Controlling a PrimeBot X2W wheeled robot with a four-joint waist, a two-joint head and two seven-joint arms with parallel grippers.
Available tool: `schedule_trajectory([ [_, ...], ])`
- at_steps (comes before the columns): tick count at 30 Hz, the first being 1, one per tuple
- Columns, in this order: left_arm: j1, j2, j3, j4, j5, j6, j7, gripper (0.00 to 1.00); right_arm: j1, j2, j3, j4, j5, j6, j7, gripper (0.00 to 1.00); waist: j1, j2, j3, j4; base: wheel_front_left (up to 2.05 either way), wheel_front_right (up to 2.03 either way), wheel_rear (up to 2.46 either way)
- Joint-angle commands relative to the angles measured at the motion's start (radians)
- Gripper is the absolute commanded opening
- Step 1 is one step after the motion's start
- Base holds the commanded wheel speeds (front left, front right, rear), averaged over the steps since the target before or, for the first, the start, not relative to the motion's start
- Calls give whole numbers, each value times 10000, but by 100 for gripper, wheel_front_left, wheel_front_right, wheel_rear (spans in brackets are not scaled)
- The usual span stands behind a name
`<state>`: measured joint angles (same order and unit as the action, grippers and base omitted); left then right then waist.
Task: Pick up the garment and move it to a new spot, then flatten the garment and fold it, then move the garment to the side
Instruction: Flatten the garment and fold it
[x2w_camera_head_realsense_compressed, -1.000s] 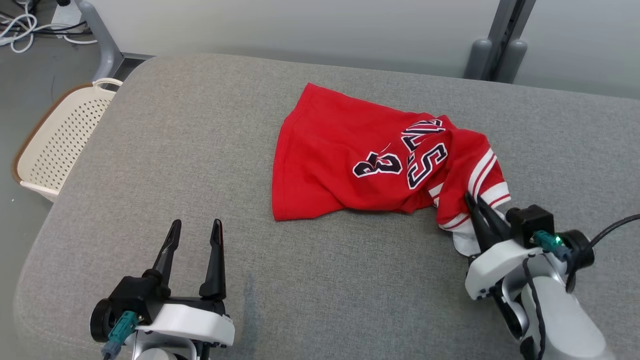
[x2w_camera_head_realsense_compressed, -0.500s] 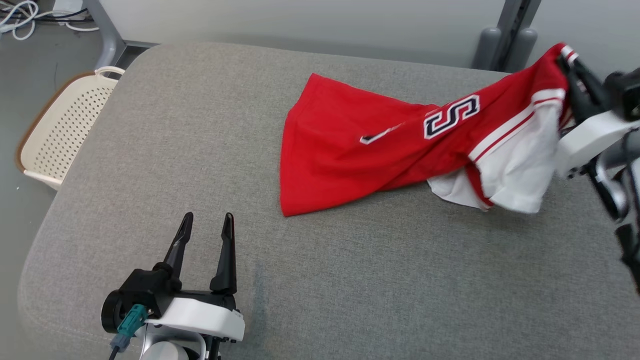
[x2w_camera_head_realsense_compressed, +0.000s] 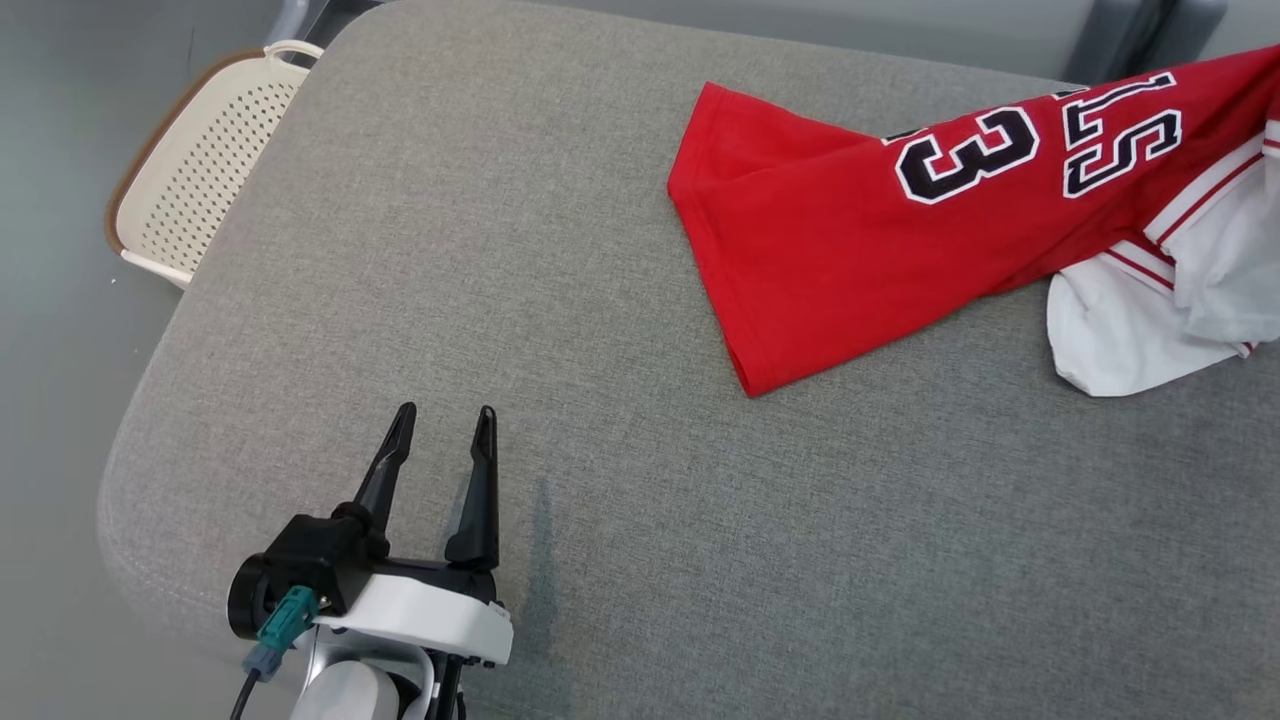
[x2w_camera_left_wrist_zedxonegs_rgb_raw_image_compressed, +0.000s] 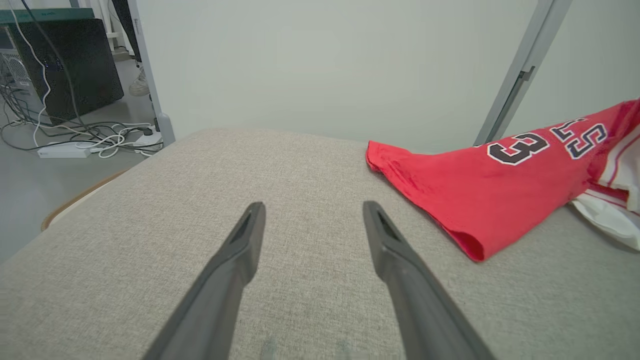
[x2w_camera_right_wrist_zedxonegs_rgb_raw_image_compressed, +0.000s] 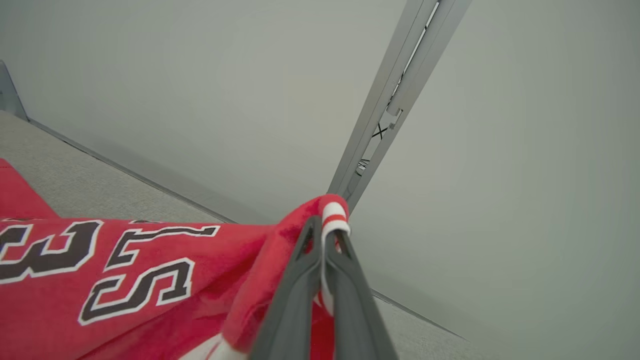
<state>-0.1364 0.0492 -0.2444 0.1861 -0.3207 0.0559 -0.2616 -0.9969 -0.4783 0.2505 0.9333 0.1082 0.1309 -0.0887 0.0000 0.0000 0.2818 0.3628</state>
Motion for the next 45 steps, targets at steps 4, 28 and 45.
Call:
schedule_trajectory([
  [4,-159,32,60,45,24,82,-48,100,-144,86,75,635,56,-1,-548,100,0,0,65,-77,0,0,0],
  [28,194,38,326,91,478,-178,-48,100,3636,1290,2597,-1307,3088,-1,-1371,100,0,0,-599,-2160,0,0,0],
  [45,-139,33,120,112,211,-40,-48,100,2703,1667,4213,155,2625,-1,-768,100,0,0,-122,-1120,0,0,0],
])
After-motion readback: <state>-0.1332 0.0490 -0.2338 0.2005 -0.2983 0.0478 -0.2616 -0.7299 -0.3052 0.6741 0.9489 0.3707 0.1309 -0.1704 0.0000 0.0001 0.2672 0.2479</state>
